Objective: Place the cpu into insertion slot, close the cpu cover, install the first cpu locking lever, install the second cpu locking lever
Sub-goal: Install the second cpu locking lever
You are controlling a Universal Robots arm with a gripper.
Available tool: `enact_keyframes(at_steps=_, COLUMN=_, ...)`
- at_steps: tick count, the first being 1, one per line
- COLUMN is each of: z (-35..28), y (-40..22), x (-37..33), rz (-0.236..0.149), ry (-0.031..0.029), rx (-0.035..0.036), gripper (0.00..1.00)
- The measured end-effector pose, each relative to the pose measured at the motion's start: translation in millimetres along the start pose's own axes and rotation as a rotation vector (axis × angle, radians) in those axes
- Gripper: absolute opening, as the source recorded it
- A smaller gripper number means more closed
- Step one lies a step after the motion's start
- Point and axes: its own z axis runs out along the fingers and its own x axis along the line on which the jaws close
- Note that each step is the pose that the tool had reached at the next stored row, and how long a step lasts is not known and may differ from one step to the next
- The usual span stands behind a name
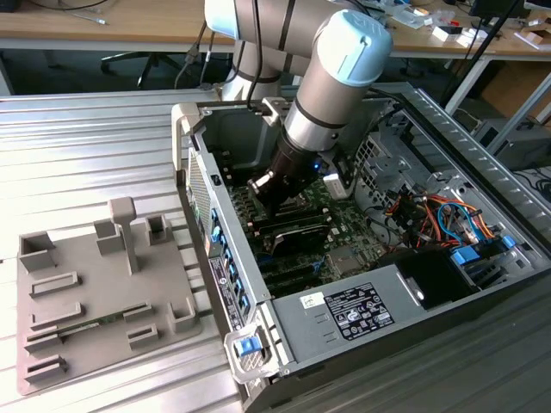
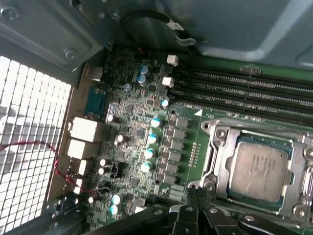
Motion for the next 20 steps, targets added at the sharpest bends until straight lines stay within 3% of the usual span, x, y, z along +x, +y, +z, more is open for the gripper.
enact_keyframes(at_steps=6, z=2.0, y=1.4, x=-0.4, rz=0.000, ry=-0.0003, rx=-0.0023, gripper=0.11)
enact_keyframes(at_steps=9, z=3.5, y=1.4, x=-0.6, rz=-0.002, ry=-0.0022, rx=-0.0106, gripper=0.11)
enact_keyframes(at_steps=11, z=5.3, y=1.3, x=-0.4, rz=-0.004, ry=-0.0046, rx=-0.0225, gripper=0.11)
enact_keyframes(at_steps=14, z=7.0, y=1.0, x=-0.1, rz=-0.005, ry=-0.0063, rx=-0.0313, gripper=0.11)
enact_keyframes(at_steps=20, z=7.3, y=-3.8, x=1.1, rz=-0.005, ry=-0.0070, rx=-0.0313, gripper=0.11)
